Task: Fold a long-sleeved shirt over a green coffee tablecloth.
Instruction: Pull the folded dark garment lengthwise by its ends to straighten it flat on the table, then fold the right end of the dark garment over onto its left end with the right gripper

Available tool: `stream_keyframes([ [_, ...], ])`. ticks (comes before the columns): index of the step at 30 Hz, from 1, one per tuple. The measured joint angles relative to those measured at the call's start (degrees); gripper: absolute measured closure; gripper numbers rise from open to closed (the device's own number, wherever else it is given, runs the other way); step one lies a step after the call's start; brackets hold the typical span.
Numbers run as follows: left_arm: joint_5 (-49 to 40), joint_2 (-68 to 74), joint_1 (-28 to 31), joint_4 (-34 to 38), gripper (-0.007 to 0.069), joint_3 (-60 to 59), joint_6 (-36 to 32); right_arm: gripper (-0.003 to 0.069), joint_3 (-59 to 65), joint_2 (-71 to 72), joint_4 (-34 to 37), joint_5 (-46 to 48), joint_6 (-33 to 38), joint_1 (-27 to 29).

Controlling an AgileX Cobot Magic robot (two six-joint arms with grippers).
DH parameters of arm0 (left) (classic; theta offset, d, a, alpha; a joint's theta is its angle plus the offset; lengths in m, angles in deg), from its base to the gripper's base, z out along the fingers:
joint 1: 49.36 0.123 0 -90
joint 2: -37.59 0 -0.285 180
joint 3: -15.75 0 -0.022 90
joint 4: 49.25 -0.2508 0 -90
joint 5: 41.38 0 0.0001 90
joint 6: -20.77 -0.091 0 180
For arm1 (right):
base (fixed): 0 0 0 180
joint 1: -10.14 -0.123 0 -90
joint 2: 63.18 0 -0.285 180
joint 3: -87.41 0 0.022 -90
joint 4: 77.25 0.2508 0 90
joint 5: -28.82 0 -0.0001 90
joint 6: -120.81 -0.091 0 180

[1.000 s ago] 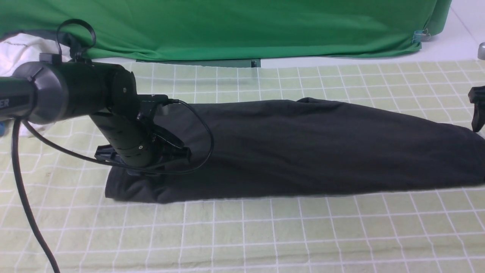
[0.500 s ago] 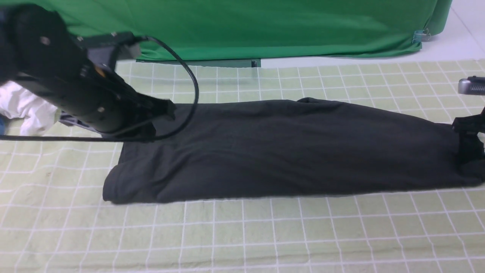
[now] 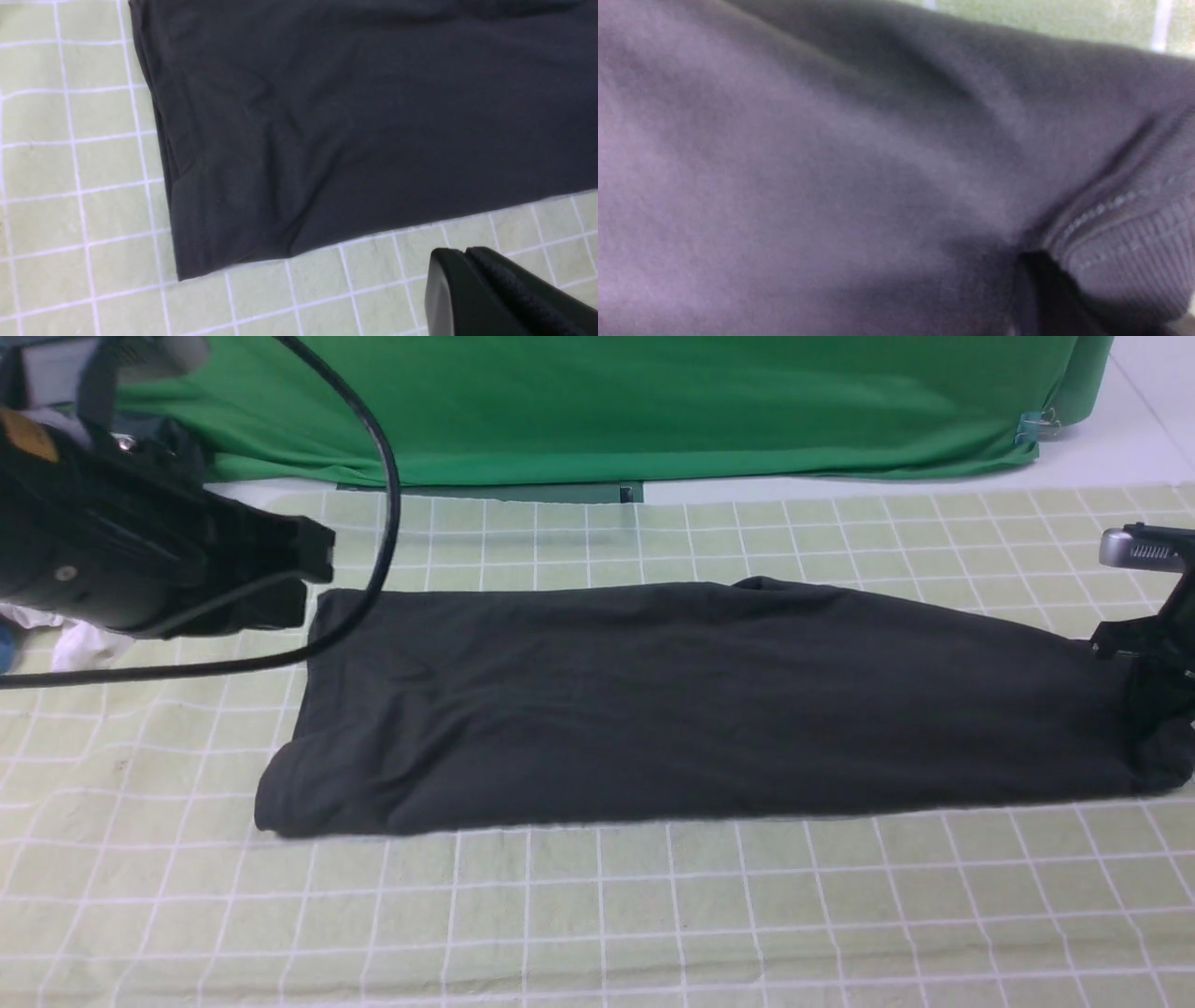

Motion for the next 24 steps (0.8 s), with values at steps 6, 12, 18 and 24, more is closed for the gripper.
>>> stream_keyframes([
  [6, -3.6, -1.5, 0.0, -2.3, 0.0613, -0.1, -0.1, 0.0606, 0.1, 3.6, -1.6, 0.6, -2.2, 0.7],
  [12, -4.7, -1.6, 0.0, -2.7, 0.0613, -0.1, -0.1, 0.0606, 0.0, 11.6, -3.0, 0.9, -5.0, 1.7],
  [18, -4.7, -1.6, 0.0, -4.7, 0.0613, -0.1, 0.1, 0.0606, -2.1, 17.8, 1.0, 3.6, -5.8, -1.6],
  [24, -4.6, -1.6, 0.0, -6.0, 0.0613, -0.8, 0.6, 0.0606, -6.3, 20.3, 8.3, 4.3, -5.4, -10.7],
])
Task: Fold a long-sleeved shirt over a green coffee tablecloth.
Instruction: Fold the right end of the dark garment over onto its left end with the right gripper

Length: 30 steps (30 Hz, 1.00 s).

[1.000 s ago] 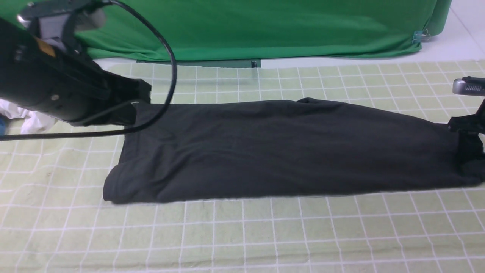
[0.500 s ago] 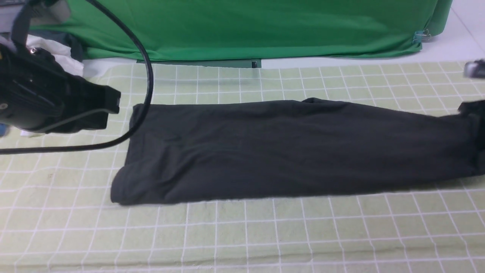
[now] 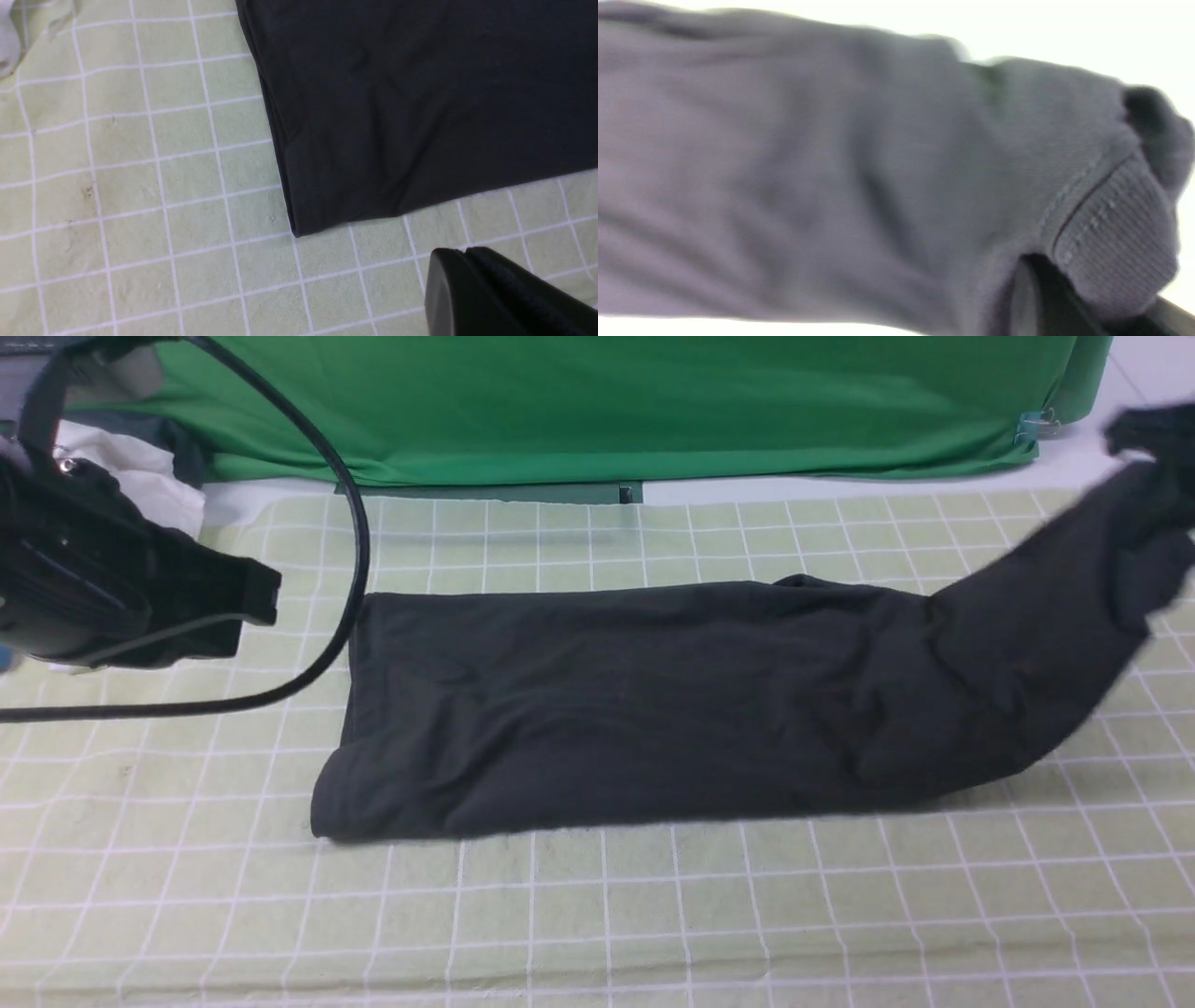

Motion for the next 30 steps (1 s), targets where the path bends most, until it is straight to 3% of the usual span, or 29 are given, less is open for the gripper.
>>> stream_keyframes([
  [13, 4.9, -0.5, 0.0, -0.7, 0.0613, -10.4, 2.6, 0.0606, -2.9, -3.0, 12.4, -11.3, -0.1, -27.8],
  [23, 4.0, -10.3, 0.0, -11.2, 0.0613, -10.7, 10.6, 0.0606, -4.0, -11.0, 20.3, -18.7, 0.3, -38.9],
  [30, 1.2, -17.8, 0.0, -11.1, 0.0613, -10.7, 12.4, 0.0606, -10.2, -18.8, 24.3, -21.2, 0.3, -42.7],
])
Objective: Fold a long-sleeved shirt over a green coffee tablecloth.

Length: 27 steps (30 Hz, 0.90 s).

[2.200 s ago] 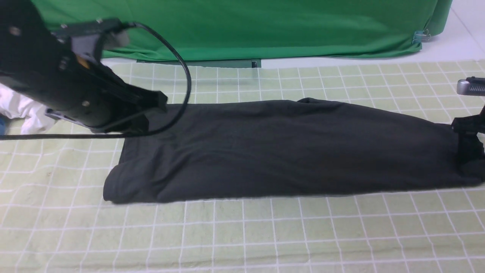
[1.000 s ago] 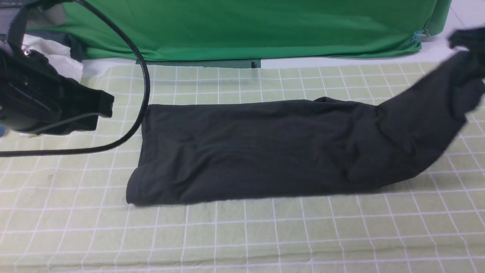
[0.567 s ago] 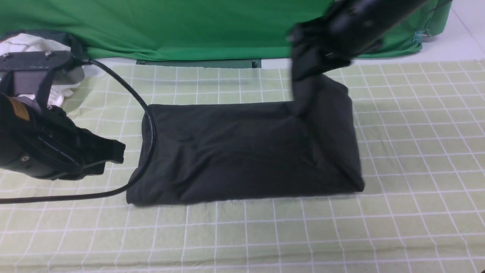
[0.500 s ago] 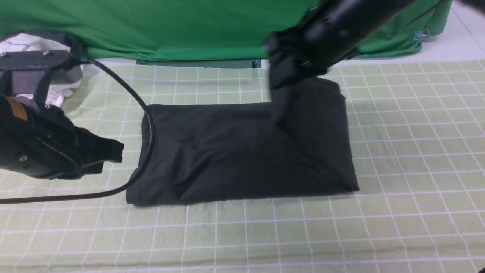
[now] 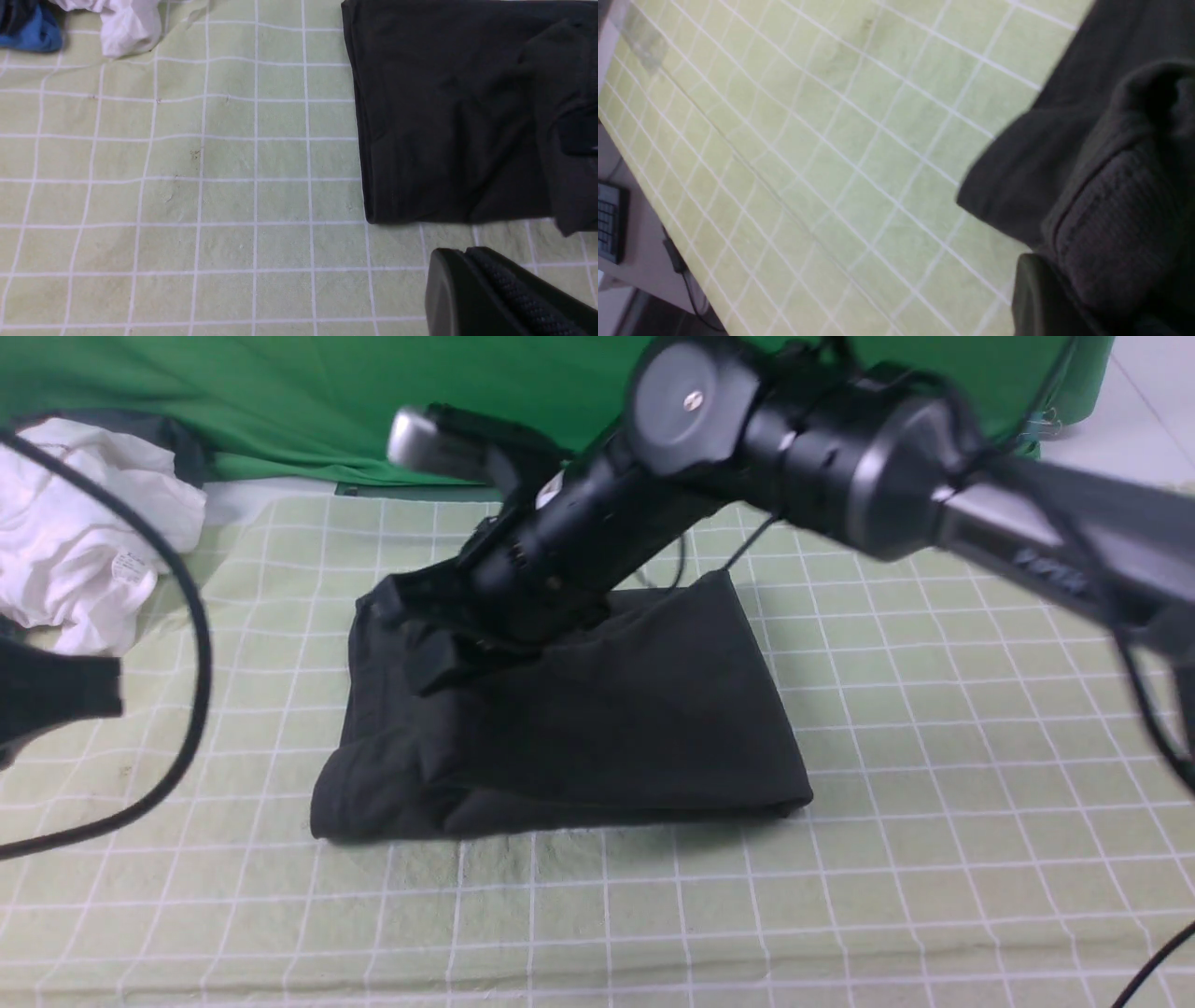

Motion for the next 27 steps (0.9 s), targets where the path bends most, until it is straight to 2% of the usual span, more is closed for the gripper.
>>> stream_keyframes([
  [5, -1.8, -3.4, 0.0, 0.4, 0.0613, 0.0, 0.3, 0.0601, -3.1, -4.3, 2.0, -4.2, 0.0, -1.1],
  [8, -2.8, -5.1, 0.0, 0.4, 0.0613, 0.0, 0.4, 0.0559, -4.1, -7.0, 3.3, -7.6, -0.3, -1.4],
  [15, -3.3, -5.6, 0.0, 0.4, 0.0613, 0.0, 0.5, 0.0344, -4.2, -8.9, 5.3, -12.8, -1.7, -1.5],
  [18, -3.2, -5.6, 0.0, 0.4, 0.0613, 0.0, 0.5, 0.0284, -5.2, -8.9, 5.5, -12.4, -1.6, -1.4],
  [21, -3.2, -5.6, 0.0, 0.4, 0.0613, 0.0, 0.5, 0.0274, -6.5, -8.5, 5.7, -10.3, 0.8, -0.9],
  [23, -3.2, -5.6, 0.0, 0.8, 0.0613, 0.0, 0.5, 0.0291, -8.5, -7.3, 5.5, -6.6, 5.0, 0.3],
  [26, -3.1, -5.2, 0.0, 2.0, 0.0613, 0.0, 0.2, 0.0383, -11.4, -5.1, 3.8, -0.2, 7.9, 3.6],
  [27, -2.9, -4.5, 0.0, 3.1, 0.0613, 0.0, -0.6, 0.0452, -12.8, -3.9, 1.7, 2.6, 8.4, 5.0],
])
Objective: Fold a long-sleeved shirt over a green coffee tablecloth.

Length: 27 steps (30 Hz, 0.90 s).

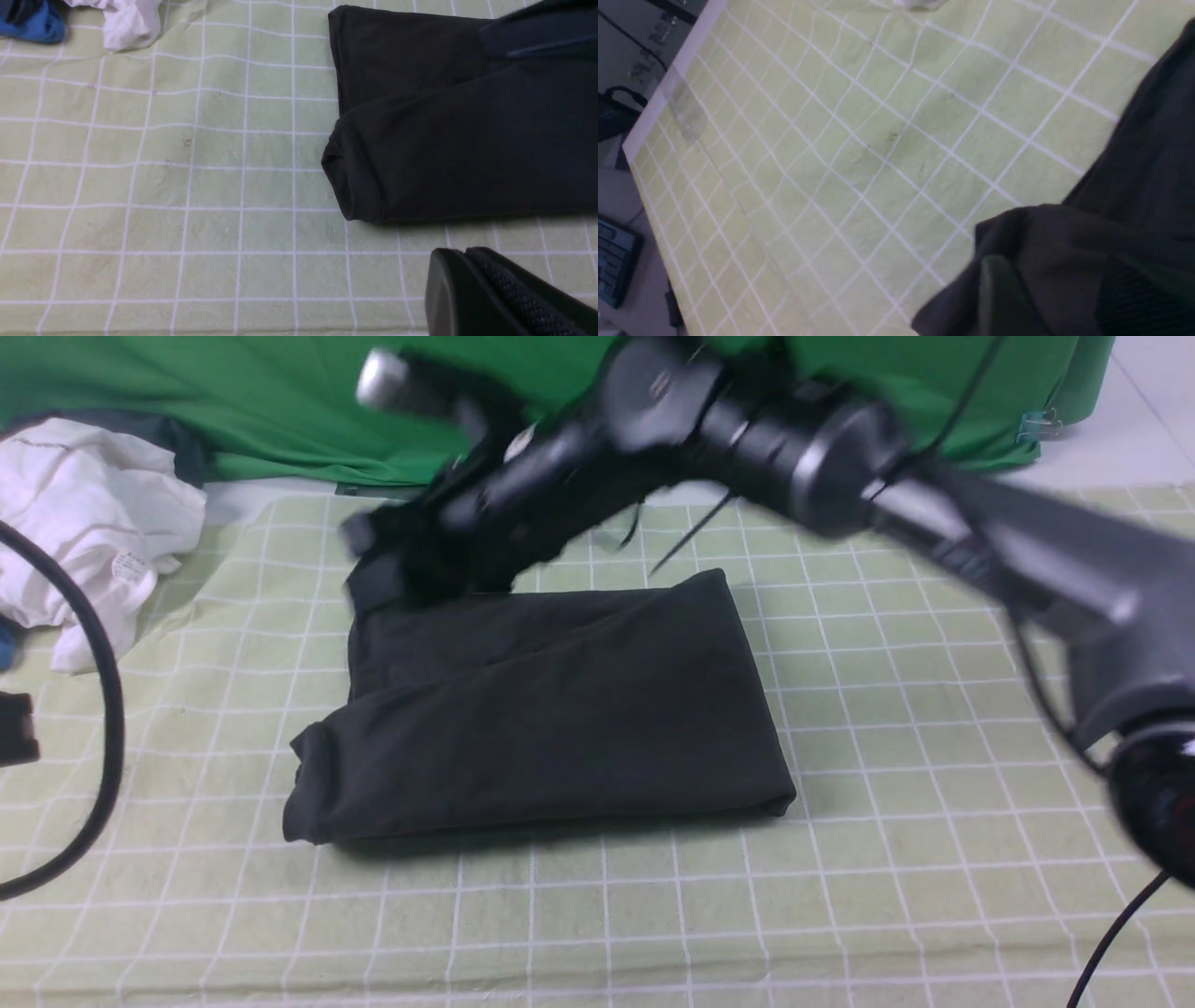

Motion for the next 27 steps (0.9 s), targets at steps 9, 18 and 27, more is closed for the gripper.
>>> stream_keyframes([
  [9, 9.9, 16.2, 0.0, 12.5, 0.0613, 0.0, -10.0, 0.0659, -4.4, 7.2, -19.2, 16.8, -1.6, 11.3],
  [18, 20.2, 38.6, 0.0, 20.0, 0.0613, 0.0, -16.1, 0.0659, 10.1, 12.1, -26.3, 18.4, -1.2, 12.3],
  [27, 27.3, 52.7, 0.0, 18.7, 0.0613, 0.0, -16.2, 0.0659, 30.1, 12.2, -22.6, 8.8, 0.3, 12.3],
])
